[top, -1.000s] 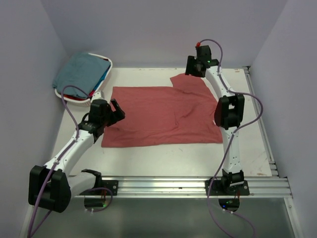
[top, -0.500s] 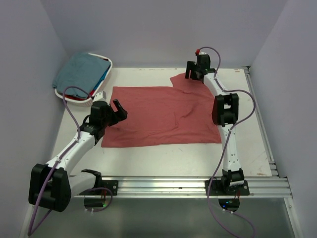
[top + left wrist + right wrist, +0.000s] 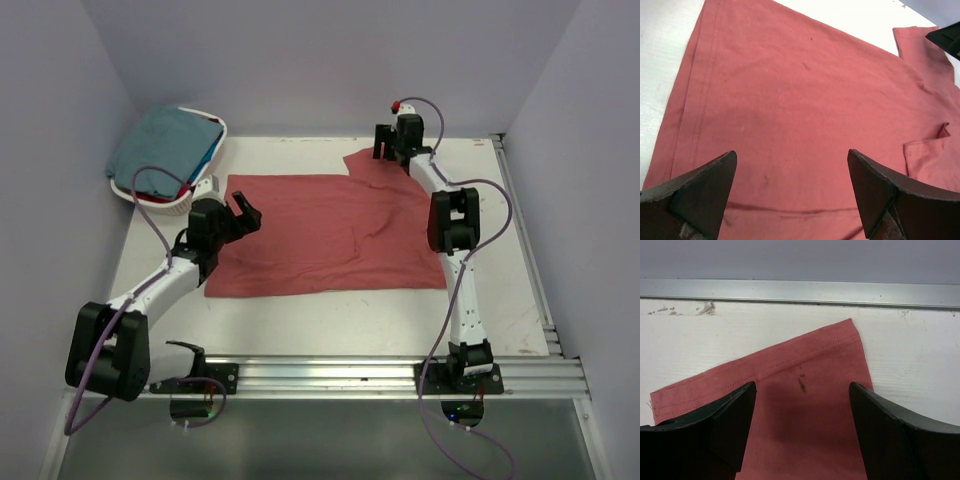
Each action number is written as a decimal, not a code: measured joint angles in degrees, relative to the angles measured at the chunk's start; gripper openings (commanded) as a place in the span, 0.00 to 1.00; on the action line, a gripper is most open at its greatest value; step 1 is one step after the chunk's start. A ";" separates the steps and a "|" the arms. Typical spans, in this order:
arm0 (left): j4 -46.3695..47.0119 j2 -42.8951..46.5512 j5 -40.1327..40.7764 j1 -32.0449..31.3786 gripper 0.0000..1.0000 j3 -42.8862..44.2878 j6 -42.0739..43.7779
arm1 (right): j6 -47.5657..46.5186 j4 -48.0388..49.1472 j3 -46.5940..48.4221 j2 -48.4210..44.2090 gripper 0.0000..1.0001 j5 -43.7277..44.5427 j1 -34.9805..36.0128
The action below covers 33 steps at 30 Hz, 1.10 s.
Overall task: Fold and stack the t-shirts
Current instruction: Grap the side of the flattened tshirt furthest away from the robot with both arms
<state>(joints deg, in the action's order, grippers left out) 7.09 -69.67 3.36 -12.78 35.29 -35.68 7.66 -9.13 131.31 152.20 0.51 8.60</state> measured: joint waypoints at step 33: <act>13.40 -36.11 -6.75 4.13 0.30 19.08 6.73 | 5.79 -2.45 -12.92 -7.98 0.05 0.83 -1.53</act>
<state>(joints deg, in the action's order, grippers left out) 20.49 -105.78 -3.40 -8.64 54.37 -28.95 13.45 -11.57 118.39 144.22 1.34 7.07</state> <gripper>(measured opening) 0.307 0.050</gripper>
